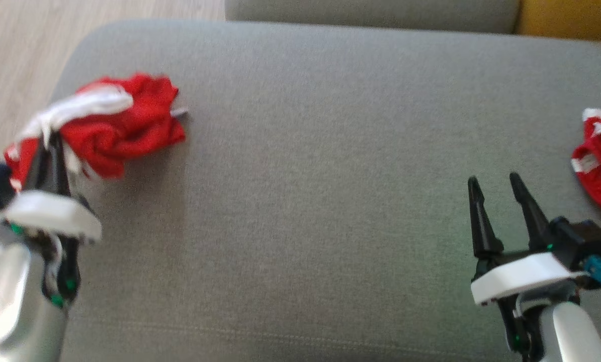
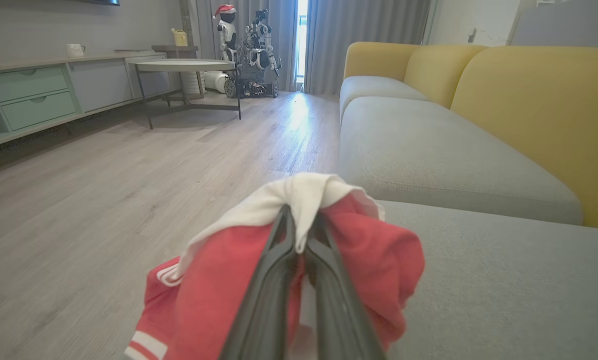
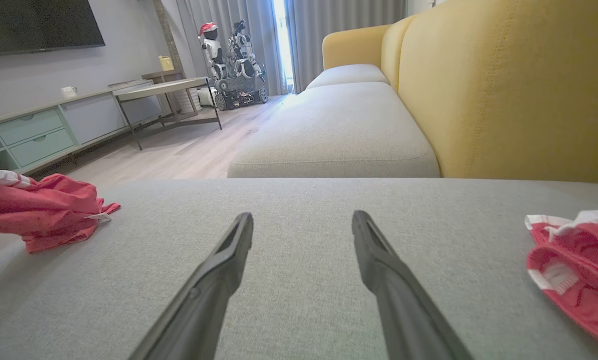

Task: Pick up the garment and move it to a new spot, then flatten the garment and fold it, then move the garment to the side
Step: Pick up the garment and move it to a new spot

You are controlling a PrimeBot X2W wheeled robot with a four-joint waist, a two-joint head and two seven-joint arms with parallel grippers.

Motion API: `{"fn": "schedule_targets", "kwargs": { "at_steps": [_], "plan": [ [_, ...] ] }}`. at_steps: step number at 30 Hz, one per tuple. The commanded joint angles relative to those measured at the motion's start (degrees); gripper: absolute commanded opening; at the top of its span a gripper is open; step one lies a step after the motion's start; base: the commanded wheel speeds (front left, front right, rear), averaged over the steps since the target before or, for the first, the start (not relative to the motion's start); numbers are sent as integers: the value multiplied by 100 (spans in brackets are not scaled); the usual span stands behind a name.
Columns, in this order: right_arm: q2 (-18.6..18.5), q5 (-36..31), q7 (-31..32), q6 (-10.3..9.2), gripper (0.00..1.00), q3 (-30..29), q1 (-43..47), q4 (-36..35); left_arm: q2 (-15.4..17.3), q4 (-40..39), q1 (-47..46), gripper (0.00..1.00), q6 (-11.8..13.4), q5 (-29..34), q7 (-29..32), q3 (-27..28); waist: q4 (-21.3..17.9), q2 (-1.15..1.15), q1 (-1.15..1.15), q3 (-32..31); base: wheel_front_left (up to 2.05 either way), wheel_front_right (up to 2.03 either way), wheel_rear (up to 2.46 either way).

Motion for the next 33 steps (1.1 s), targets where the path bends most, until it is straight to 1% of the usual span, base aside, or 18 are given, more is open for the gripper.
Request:
{"fn": "schedule_targets", "kwargs": {
  "at_steps": [1,5,9,13,15,18,20,25,30,33],
  "plan": [
    [-16,84,-70,20,100,130,-5,-150,186,-491,145,0,133,63,-69,282,-117,0,0,-309,0,0,0],
    [-16,160,-75,20,100,188,135,-141,167,-1289,1056,0,388,99,23,249,-271,0,0,-487,0,0,0],
    [-16,177,-67,20,100,178,207,-181,153,-2099,1713,0,642,149,290,163,-380,0,0,-524,0,0,0],
    [-16,175,-48,20,100,183,212,-237,101,-2718,1962,0,720,207,498,-25,-475,0,0,-448,0,0,0],
    [-16,176,-45,20,100,182,197,-250,74,-2840,1973,0,729,230,542,-91,-503,0,0,-416,0,0,0],
    [-16,181,-46,20,100,185,123,-291,-19,-3038,1873,0,651,274,642,-327,-611,0,0,-293,0,0,0],
    [-16,197,-68,20,100,230,20,-300,-146,-2998,1601,0,473,319,685,-611,-778,0,0,-150,0,0,0],
    [-16,252,-139,20,100,342,-143,-238,-467,-2708,955,0,121,430,688,-1131,-1133,0,0,62,0,0,0],
    [-16,337,-254,20,100,444,-294,-142,-805,-2324,201,0,-131,563,632,-1489,-1549,0,0,244,0,0,0],
    [-16,382,-324,20,100,479,-359,-92,-935,-2113,-205,0,-220,655,591,-1610,-1777,0,0,339,0,0,0]
  ]
}}
